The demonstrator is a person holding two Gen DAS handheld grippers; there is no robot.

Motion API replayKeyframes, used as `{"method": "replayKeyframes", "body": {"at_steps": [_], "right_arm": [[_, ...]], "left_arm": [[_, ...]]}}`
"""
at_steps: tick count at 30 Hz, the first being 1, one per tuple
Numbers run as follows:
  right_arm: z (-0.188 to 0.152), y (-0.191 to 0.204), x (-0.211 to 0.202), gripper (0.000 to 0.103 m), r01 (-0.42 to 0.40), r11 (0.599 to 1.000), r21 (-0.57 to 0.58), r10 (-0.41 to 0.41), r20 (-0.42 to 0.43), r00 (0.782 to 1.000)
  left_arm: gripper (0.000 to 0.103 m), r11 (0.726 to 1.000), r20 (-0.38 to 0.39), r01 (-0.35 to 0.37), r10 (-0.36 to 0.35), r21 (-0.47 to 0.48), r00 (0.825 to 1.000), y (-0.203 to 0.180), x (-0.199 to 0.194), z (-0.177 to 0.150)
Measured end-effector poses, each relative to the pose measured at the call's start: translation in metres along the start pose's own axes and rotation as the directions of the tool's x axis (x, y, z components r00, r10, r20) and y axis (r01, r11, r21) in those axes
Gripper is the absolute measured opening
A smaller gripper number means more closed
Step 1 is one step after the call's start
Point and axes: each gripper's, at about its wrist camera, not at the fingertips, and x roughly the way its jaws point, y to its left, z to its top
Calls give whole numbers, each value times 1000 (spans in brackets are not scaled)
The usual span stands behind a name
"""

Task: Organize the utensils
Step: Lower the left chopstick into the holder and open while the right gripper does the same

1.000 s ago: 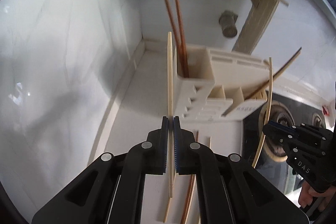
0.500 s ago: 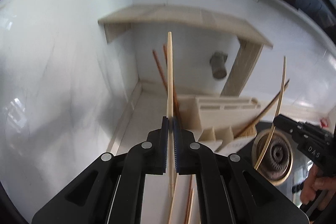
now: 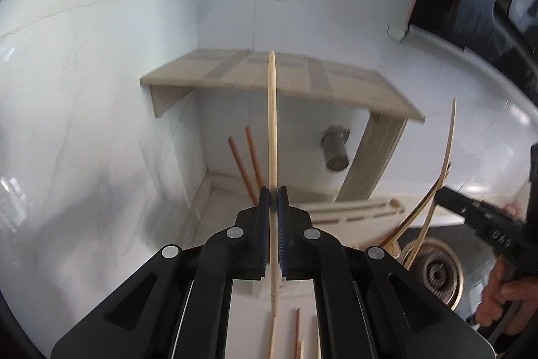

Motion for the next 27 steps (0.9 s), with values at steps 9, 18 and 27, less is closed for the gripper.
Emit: {"method": "replayKeyframes", "body": {"at_steps": [9, 18, 27], "right_arm": [[12, -8, 2, 6, 11, 1000, 22, -13, 88, 996], [8, -5, 2, 6, 47, 998, -41, -41, 148, 988], [-3, -10, 13, 6, 60, 996, -61, -48, 179, 983]], "left_arm": [[4, 997, 87, 73, -70, -33, 994, -2, -5, 16], [4, 989, 185, 122, -104, -88, 977, 3, 3, 19], [4, 996, 238, 85, -73, -40, 969, -8, 20, -2]]}}
